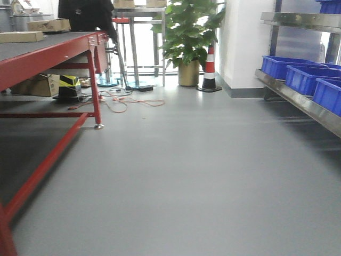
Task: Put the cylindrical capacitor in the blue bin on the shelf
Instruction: 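Drive the base to the metal shelf of blue bins, holding both cylinders, then position both grippers above the blue bins on the shelf, then lower the left gripper into a blue bin and release the orange cylinder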
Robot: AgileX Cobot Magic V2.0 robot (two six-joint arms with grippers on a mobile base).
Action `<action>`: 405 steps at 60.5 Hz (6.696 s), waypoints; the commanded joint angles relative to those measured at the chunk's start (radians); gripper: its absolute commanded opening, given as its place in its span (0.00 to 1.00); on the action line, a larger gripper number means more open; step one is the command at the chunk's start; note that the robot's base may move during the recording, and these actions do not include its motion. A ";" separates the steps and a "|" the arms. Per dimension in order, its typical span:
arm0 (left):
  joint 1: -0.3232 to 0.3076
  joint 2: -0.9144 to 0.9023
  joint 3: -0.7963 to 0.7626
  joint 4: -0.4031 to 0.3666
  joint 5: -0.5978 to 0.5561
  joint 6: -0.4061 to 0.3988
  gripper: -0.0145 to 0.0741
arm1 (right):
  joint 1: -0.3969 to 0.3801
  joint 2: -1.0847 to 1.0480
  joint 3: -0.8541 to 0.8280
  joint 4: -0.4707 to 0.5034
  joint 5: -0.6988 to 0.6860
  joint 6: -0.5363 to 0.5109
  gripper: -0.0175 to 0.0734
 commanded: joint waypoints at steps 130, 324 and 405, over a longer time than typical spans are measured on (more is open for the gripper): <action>-0.007 -0.004 0.000 0.000 -0.034 0.000 0.04 | 0.002 -0.001 -0.005 -0.008 -0.025 -0.003 0.01; -0.007 -0.004 0.000 0.002 -0.034 0.000 0.04 | 0.009 -0.001 -0.005 -0.008 -0.025 -0.003 0.01; -0.397 1.280 -1.095 -0.031 0.081 0.004 0.04 | 0.008 -0.001 -0.005 0.036 -0.017 -0.003 0.01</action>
